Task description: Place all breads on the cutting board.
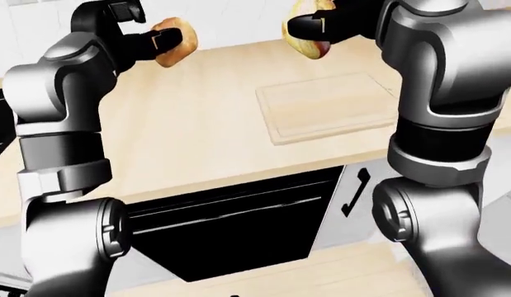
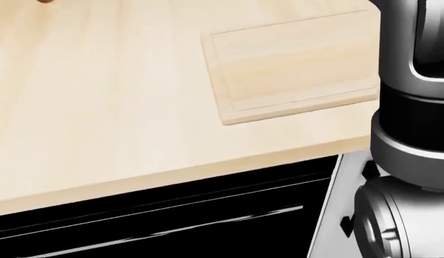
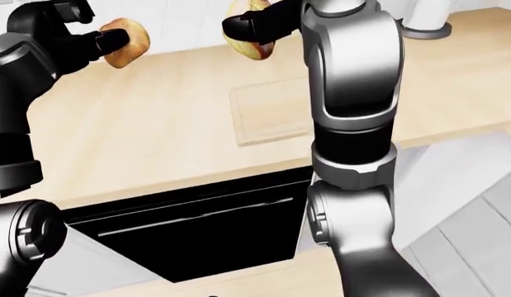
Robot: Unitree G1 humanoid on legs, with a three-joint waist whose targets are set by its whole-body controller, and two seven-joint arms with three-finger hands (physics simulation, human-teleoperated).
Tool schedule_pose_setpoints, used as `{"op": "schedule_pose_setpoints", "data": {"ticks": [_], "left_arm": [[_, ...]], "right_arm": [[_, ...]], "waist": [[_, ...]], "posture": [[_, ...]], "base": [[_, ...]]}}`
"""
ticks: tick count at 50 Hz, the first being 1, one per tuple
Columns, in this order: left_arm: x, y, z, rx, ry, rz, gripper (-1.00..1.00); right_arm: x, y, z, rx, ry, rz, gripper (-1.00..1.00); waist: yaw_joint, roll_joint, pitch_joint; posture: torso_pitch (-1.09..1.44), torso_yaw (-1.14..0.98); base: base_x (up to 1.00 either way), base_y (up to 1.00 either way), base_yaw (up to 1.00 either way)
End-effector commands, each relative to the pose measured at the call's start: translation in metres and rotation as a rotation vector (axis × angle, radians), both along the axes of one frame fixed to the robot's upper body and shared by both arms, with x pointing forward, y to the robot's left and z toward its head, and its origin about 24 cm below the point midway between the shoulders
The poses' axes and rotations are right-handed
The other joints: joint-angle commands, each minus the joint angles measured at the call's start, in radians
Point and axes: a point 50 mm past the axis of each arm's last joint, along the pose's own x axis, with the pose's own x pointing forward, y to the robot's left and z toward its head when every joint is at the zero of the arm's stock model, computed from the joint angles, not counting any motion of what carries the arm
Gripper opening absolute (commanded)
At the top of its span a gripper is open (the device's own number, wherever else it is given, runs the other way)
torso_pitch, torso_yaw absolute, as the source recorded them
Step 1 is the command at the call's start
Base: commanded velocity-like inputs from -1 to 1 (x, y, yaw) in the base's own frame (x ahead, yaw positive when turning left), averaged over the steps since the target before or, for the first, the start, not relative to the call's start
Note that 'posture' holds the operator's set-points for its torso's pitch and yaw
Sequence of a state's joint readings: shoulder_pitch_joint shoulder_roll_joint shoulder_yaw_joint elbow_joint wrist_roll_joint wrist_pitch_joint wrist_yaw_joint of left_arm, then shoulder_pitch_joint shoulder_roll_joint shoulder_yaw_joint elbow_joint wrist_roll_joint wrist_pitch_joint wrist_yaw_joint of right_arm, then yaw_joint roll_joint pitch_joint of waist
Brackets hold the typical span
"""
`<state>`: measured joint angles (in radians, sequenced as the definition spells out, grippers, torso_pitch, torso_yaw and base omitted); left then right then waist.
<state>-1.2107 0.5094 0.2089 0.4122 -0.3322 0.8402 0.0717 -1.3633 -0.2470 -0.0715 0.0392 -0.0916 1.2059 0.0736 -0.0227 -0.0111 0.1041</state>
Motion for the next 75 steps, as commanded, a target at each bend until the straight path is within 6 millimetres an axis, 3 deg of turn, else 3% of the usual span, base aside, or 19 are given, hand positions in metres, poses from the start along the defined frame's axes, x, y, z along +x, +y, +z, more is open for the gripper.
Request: {"op": "schedule_pose_setpoints", "data": {"ticks": [1,11,14,16,19,21,23,24,31,37,45,46,50,54,56,59,66,67,75], "left_arm": [[-0.009,0.001,0.026,0.005,-0.114,0.007,-1.00],[-0.009,0.001,0.027,0.002,-0.116,0.006,-1.00],[-0.010,0.001,0.027,0.002,-0.115,0.007,-1.00],[-0.010,0.001,0.027,0.001,-0.116,0.006,-1.00],[-0.010,0.001,0.026,0.001,-0.116,0.006,-1.00],[-0.011,-0.001,0.027,0.002,-0.114,0.005,-1.00],[-0.010,0.000,0.026,0.002,-0.115,0.005,-1.00],[-0.009,0.000,0.025,0.001,-0.115,0.005,-1.00],[-0.011,-0.002,0.026,0.000,-0.113,0.002,-1.00],[-0.011,-0.002,0.026,-0.001,-0.113,0.000,-1.00],[-0.007,-0.007,0.023,-0.001,-0.111,-0.010,-1.00],[-0.007,-0.008,0.024,-0.001,-0.111,-0.013,-1.00],[-0.008,-0.009,0.024,-0.002,-0.110,-0.016,-1.00],[-0.007,-0.007,0.021,-0.001,-0.108,-0.014,-1.00],[-0.008,-0.008,0.021,-0.001,-0.108,-0.014,-1.00],[-0.008,-0.008,0.020,-0.002,-0.107,-0.015,-1.00],[-0.008,-0.008,0.019,-0.004,-0.105,-0.014,-1.00],[-0.007,-0.009,0.018,-0.004,-0.104,-0.016,-1.00],[-0.006,-0.009,0.015,-0.004,-0.101,-0.018,-1.00]], "right_arm": [[-0.010,0.002,0.021,0.001,-0.101,0.012,-1.00],[-0.011,0.002,0.020,0.001,-0.100,0.014,-1.00],[-0.011,0.003,0.020,0.001,-0.100,0.015,-1.00],[-0.011,0.003,0.020,0.002,-0.100,0.015,-1.00],[-0.011,0.003,0.020,0.004,-0.101,0.015,-1.00],[-0.010,0.003,0.019,0.005,-0.099,0.014,-1.00],[-0.011,0.002,0.019,0.005,-0.099,0.014,-1.00],[-0.011,0.002,0.019,0.005,-0.099,0.013,-1.00],[-0.010,0.002,0.018,0.007,-0.097,0.015,-1.00],[-0.009,0.004,0.014,0.005,-0.093,0.019,-1.00],[-0.003,-0.002,0.010,0.007,-0.085,-0.001,-1.00],[-0.003,-0.001,0.010,0.009,-0.079,0.001,-1.00],[-0.004,-0.001,0.011,0.006,-0.078,0.002,-1.00],[-0.005,-0.001,0.009,0.008,-0.079,0.003,-1.00],[-0.004,-0.001,0.008,0.009,-0.080,0.003,-1.00],[-0.005,-0.001,0.009,0.009,-0.083,0.004,-1.00],[-0.005,0.001,0.008,0.002,-0.084,0.007,-1.00],[-0.005,0.001,0.008,0.003,-0.083,0.006,-1.00],[-0.003,-0.002,0.003,-0.006,-0.076,-0.006,-1.00]], "waist": [[0.006,0.000,-0.035],[0.009,-0.001,-0.035],[0.016,0.034,-0.052],[0.000,0.031,-0.030],[0.003,0.037,-0.043],[0.024,0.019,-0.023],[0.014,-0.041,-0.029],[0.017,-0.007,-0.021],[-0.010,0.098,-0.070],[0.012,0.047,-0.068],[0.025,0.034,-0.080],[0.027,0.033,-0.103],[0.021,0.092,-0.090],[0.029,0.041,-0.084],[0.030,-0.035,-0.074],[0.029,-0.017,-0.054],[0.011,0.084,-0.061],[0.012,0.059,-0.055],[0.019,0.038,-0.076]], "posture": [[0.00,0.00],[0.00,0.00],[0.00,0.00],[0.00,0.00],[0.00,0.00],[0.00,0.00],[0.00,0.00],[0.00,0.00],[0.00,0.00],[0.00,0.00],[0.00,0.00],[0.00,0.00],[0.00,0.00],[0.00,0.00],[0.00,0.00],[0.00,0.00],[0.00,0.00],[0.00,0.00],[0.00,0.00]], "base": [[0.00,0.00,0.00],[0.00,0.00,0.00],[0.00,0.00,0.00],[0.00,0.00,0.00],[0.00,0.00,0.00],[0.00,0.00,0.00],[0.00,0.00,0.00],[0.00,0.00,0.00],[0.00,0.00,0.00],[0.00,0.00,0.00],[0.00,0.00,0.00],[0.00,-0.15,0.00],[0.13,-0.55,0.00],[0.12,-0.29,0.00],[0.00,0.00,0.00],[0.00,0.00,0.00],[0.00,0.00,0.00],[0.00,0.00,0.00],[0.00,0.00,0.00]]}}
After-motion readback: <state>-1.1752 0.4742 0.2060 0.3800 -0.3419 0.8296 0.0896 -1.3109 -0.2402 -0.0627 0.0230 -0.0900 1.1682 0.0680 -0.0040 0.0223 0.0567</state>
